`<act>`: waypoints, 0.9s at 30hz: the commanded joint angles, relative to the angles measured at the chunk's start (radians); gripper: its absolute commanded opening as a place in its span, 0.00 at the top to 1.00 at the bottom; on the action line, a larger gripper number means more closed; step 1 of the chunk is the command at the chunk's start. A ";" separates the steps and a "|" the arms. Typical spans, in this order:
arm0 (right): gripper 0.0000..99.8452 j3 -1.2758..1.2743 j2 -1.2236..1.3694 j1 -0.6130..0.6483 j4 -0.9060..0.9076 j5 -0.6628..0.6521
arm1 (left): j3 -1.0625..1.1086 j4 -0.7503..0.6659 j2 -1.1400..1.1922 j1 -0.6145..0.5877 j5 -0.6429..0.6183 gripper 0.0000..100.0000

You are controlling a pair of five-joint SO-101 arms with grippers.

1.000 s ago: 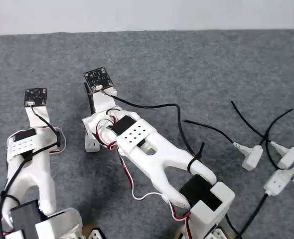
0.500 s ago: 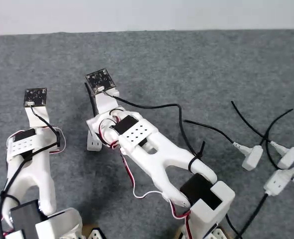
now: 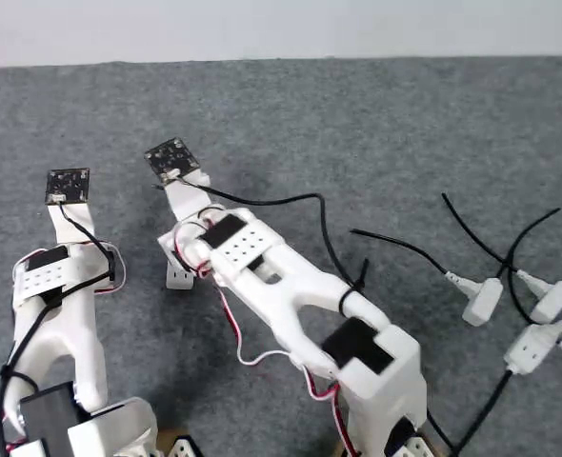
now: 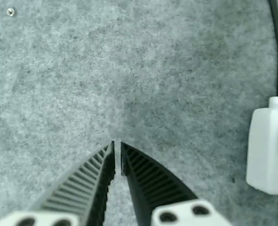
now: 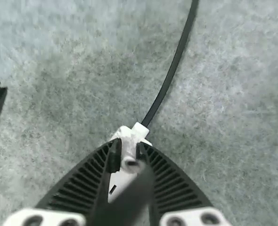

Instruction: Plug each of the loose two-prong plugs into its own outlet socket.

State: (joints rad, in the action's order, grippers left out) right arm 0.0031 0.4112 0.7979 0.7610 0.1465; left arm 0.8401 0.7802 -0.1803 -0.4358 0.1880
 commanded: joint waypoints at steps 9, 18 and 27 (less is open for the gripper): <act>0.86 0.120 0.070 0.030 0.171 0.068 | -0.036 -0.028 -0.034 -0.043 -0.011 0.99; 0.66 0.170 0.070 0.082 0.219 0.281 | -0.054 -0.084 -0.032 -0.150 -0.089 0.99; 0.66 0.235 0.073 0.154 0.217 0.442 | -0.093 -0.091 -0.029 -0.227 -0.186 0.98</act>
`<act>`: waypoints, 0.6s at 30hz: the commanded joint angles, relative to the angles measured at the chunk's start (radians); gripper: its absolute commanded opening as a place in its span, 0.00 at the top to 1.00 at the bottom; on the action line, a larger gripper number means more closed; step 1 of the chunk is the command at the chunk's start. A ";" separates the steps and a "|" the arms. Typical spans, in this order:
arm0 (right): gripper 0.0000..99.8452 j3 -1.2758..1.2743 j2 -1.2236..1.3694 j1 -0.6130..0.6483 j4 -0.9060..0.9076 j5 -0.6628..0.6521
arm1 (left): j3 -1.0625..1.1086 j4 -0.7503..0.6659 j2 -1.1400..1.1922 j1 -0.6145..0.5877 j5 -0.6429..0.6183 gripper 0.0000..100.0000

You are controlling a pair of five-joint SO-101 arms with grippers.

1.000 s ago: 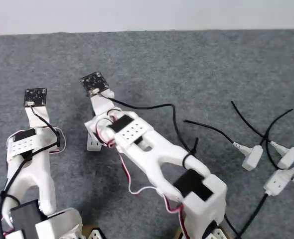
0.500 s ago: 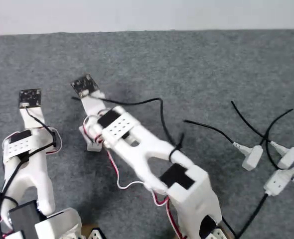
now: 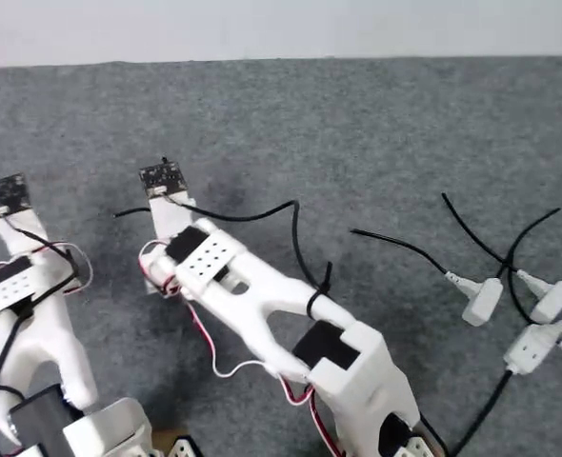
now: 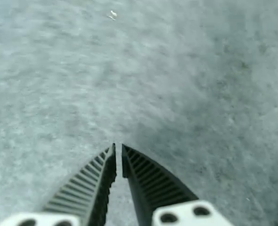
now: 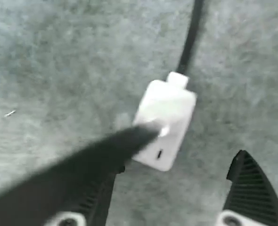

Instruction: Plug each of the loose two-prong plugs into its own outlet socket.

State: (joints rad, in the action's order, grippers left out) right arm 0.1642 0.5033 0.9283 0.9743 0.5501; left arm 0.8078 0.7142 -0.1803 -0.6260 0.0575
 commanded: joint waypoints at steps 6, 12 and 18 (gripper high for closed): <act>0.66 0.077 0.031 0.005 -0.039 0.037 | -0.058 -0.051 -0.029 -0.057 -0.081 0.98; 0.89 0.126 0.108 -0.065 -0.038 0.035 | -0.056 -0.051 -0.028 -0.055 -0.080 0.98; 1.00 0.181 0.102 -0.102 0.110 -0.038 | -0.036 -0.054 -0.028 -0.021 -0.077 0.98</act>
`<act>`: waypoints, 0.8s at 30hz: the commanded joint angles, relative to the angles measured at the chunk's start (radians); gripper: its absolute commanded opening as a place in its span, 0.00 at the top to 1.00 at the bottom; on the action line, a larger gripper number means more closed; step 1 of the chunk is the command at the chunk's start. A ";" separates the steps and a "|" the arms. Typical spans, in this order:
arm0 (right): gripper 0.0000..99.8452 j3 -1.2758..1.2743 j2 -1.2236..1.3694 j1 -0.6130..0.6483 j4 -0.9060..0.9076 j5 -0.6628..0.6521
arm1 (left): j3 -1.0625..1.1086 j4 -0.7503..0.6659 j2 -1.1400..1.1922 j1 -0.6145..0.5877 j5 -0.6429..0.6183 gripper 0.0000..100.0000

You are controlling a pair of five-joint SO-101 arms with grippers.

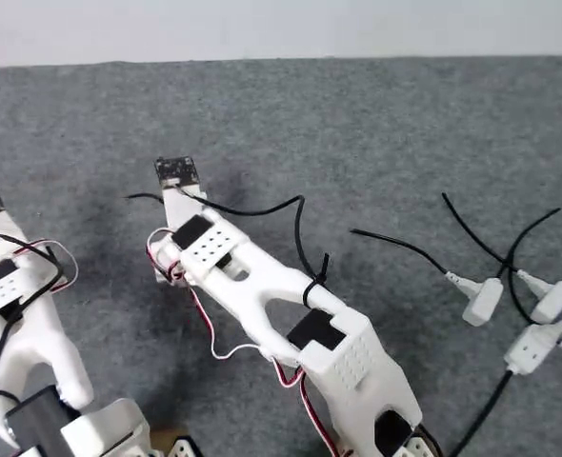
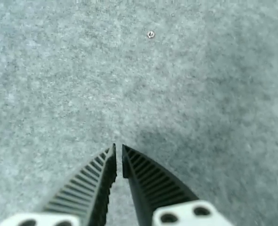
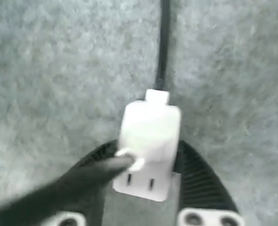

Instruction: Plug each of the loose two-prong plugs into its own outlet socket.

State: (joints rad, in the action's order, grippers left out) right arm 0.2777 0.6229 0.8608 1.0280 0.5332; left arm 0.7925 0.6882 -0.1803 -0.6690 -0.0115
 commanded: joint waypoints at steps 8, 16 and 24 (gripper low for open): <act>0.99 0.061 -0.205 -0.302 0.381 -0.026 | 0.004 -0.041 -0.028 0.072 0.071 0.98; 0.99 0.058 -0.403 -0.809 0.532 -0.233 | 0.033 -0.091 -0.037 0.095 0.071 0.98; 0.99 -0.126 -0.423 -1.293 0.397 -0.453 | 0.033 -0.087 -0.038 0.095 0.071 0.98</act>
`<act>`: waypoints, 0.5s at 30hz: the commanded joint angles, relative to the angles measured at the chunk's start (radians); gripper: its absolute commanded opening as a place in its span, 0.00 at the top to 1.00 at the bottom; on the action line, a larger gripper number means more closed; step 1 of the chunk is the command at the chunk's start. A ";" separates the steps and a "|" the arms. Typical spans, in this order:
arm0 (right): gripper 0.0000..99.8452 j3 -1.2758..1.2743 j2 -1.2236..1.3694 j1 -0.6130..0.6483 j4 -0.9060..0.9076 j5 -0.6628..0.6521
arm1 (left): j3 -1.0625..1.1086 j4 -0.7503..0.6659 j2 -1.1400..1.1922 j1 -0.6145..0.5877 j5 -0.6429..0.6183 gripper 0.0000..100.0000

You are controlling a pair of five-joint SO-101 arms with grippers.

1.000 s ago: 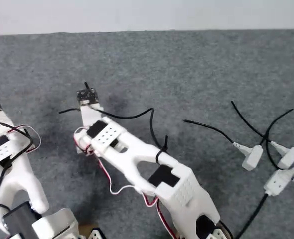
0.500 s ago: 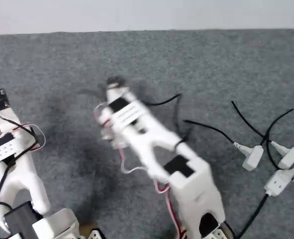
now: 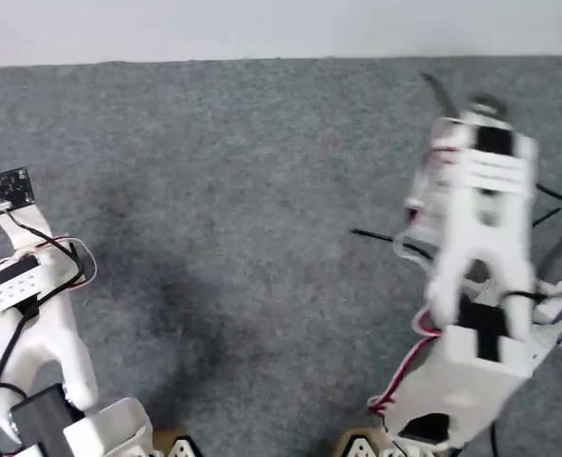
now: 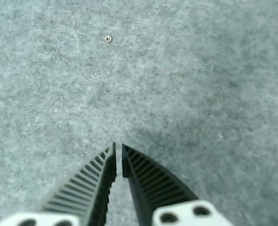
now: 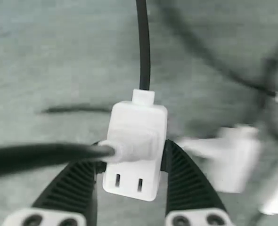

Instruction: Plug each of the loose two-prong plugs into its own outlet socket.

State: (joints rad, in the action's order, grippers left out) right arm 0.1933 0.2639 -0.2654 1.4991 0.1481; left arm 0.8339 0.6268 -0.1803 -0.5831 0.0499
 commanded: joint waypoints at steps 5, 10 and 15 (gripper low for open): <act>0.99 -0.178 -0.064 -0.352 -0.206 -0.199 | -0.008 -0.026 -0.038 0.011 0.009 0.98; 0.94 -0.264 -0.073 -0.415 -0.216 -0.318 | -0.007 -0.026 -0.038 0.011 0.009 0.98; 0.83 -0.269 -0.131 -0.406 -0.124 -0.316 | 0.016 -0.032 -0.043 0.044 0.061 0.99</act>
State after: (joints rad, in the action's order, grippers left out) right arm -0.0829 0.2302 -0.6720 1.3195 -0.1573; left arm 0.8370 0.6268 -0.1803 -0.5738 0.0499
